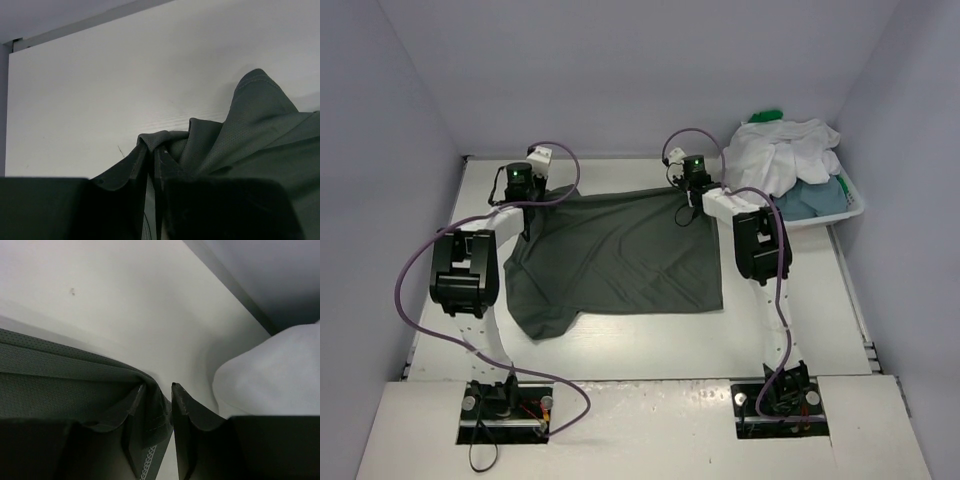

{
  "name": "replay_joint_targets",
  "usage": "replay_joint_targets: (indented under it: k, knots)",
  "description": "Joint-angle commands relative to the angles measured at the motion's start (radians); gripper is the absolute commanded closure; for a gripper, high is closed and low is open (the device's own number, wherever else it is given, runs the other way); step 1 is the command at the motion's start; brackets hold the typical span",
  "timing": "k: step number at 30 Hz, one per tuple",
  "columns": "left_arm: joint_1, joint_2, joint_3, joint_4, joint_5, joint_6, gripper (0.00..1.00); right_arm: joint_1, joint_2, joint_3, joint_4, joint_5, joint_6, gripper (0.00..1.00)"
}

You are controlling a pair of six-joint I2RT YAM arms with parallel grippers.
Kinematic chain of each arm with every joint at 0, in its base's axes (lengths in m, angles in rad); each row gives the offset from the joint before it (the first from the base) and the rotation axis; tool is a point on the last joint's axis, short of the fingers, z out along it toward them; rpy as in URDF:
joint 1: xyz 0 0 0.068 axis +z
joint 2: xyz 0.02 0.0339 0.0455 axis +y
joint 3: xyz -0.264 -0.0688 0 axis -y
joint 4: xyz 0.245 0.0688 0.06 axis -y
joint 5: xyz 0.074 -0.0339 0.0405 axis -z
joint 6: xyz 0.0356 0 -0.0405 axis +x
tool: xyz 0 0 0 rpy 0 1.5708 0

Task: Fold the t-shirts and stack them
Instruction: Flatten out the crumpled T-shirt at the center of the board.

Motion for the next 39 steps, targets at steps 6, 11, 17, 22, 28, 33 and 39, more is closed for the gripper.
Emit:
replay_joint_targets:
  k: [6,11,17,22,28,33,39]
  knots:
    - [-0.009,0.039,0.138,0.017,-0.048,0.008,0.9,0.029,-0.011,0.019,0.084,0.193,-0.075,0.75]
    - [-0.011,0.091,0.23,-0.049,-0.073,0.025,0.74,0.036,-0.049,-0.002,0.096,0.23,-0.086,0.75]
    - [-0.011,0.122,0.279,-0.085,-0.096,0.034,0.58,0.039,-0.16,-0.074,0.092,0.252,-0.069,0.75]
    - [-0.011,0.035,0.267,-0.108,-0.096,0.023,0.47,0.039,-0.296,-0.154,0.078,0.253,-0.054,0.75]
    - [-0.009,-0.143,0.189,-0.128,-0.091,0.033,0.35,0.04,-0.473,-0.249,0.026,0.235,-0.02,0.74]
    - [-0.009,-0.323,0.106,-0.204,-0.05,0.042,0.29,0.045,-0.62,-0.323,-0.153,0.105,0.022,0.74]
    - [-0.012,-0.586,-0.093,-0.426,0.203,0.112,0.3,0.08,-0.792,-0.486,-0.483,-0.224,-0.036,0.74]
